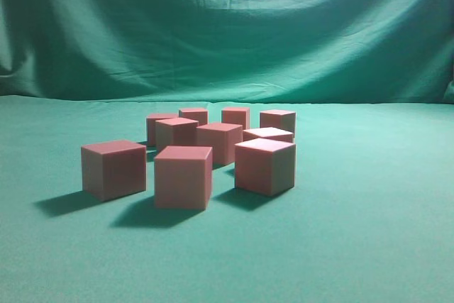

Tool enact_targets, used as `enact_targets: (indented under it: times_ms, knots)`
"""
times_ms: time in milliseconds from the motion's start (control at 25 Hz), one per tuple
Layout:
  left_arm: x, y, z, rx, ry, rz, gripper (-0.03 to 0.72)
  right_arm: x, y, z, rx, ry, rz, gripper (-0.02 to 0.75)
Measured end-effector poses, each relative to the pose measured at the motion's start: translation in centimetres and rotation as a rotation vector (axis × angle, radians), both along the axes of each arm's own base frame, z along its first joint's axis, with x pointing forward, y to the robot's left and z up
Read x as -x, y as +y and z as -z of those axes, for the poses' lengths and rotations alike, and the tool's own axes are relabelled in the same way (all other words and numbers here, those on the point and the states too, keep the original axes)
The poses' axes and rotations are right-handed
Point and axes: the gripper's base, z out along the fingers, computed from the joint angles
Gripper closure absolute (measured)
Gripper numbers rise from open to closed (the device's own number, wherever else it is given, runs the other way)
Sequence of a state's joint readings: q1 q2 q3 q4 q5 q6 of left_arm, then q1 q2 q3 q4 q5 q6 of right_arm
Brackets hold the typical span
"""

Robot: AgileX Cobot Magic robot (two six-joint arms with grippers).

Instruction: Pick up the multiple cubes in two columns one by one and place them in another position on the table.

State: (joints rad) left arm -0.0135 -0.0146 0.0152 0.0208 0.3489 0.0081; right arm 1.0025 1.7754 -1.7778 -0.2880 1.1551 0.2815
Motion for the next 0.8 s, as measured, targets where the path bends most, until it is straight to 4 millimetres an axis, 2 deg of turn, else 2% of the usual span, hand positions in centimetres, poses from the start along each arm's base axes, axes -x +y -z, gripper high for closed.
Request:
enact_targets:
  times_ms: [120,200,320,480,680,800]
  knots:
    - [0.0,0.0,0.0,0.0,0.0,0.0,0.688,1.5,-2.6,-6.5,-0.149,-0.105,0.011,0.738]
    - [0.0,0.0,0.0,0.0,0.0,0.0,0.688,3.1,-5.0,-10.3,-0.255,-0.169,0.01,0.738]
    - [0.0,0.0,0.0,0.0,0.0,0.0,0.688,5.7,-8.6,-14.4,-0.377,-0.228,-0.02,0.738]
    - [0.0,0.0,0.0,0.0,0.0,0.0,0.688,9.3,-12.6,-17.4,-0.447,-0.263,-0.153,0.738]
    - [0.0,0.0,0.0,0.0,0.0,0.0,0.688,12.3,-16.3,-18.8,-0.472,-0.238,-0.198,0.738]
    - [0.0,0.0,0.0,0.0,0.0,0.0,0.688,13.4,-17.6,-19.3,-0.479,-0.265,-0.255,0.738]
